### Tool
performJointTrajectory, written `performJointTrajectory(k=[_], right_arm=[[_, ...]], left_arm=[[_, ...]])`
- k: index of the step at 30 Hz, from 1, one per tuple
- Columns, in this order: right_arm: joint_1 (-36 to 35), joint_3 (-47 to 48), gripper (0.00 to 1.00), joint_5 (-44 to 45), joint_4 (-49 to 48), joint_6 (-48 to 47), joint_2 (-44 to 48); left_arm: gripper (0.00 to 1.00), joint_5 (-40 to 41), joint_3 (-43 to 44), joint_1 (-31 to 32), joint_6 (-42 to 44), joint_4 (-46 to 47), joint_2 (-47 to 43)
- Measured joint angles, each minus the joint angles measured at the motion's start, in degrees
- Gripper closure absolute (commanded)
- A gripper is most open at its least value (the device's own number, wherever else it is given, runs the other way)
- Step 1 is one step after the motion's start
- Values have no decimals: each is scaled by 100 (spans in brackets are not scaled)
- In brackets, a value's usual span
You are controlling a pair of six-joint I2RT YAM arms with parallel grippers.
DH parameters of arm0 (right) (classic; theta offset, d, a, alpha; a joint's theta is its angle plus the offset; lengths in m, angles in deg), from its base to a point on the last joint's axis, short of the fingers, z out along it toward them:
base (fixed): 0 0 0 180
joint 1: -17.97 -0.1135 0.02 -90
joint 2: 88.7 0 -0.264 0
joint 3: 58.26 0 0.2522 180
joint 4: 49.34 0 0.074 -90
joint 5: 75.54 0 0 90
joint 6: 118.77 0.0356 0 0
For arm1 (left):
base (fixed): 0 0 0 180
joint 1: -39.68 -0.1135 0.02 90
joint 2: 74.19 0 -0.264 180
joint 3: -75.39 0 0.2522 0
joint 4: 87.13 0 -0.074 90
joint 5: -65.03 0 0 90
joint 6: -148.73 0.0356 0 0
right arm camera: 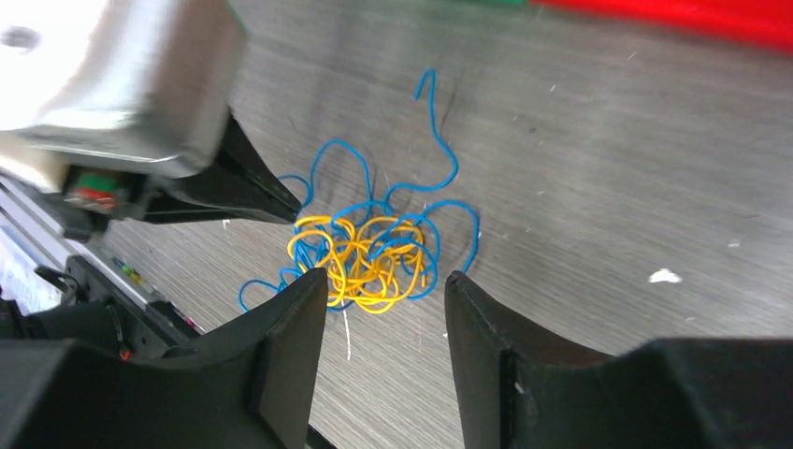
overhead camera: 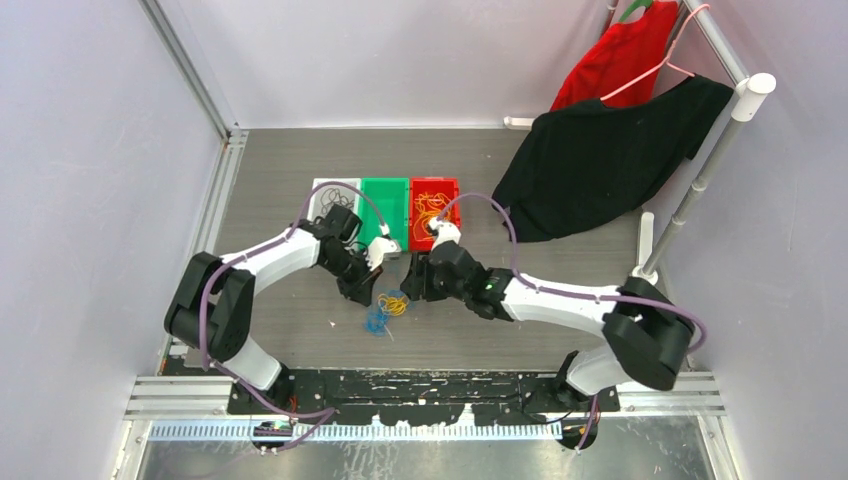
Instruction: Untangle the cables
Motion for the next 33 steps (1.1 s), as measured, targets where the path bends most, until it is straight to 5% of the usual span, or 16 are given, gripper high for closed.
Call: performJointTrajectory(k=[22,33], right_arm=[[-127,592,64,-662,-323,367,-1320],[-127,518,92,-1058,-498,350,-1357]], left_arm=[[100,125,-199,-155,-210,234,-549],[100,125,-223,-157,-223,354,-522]])
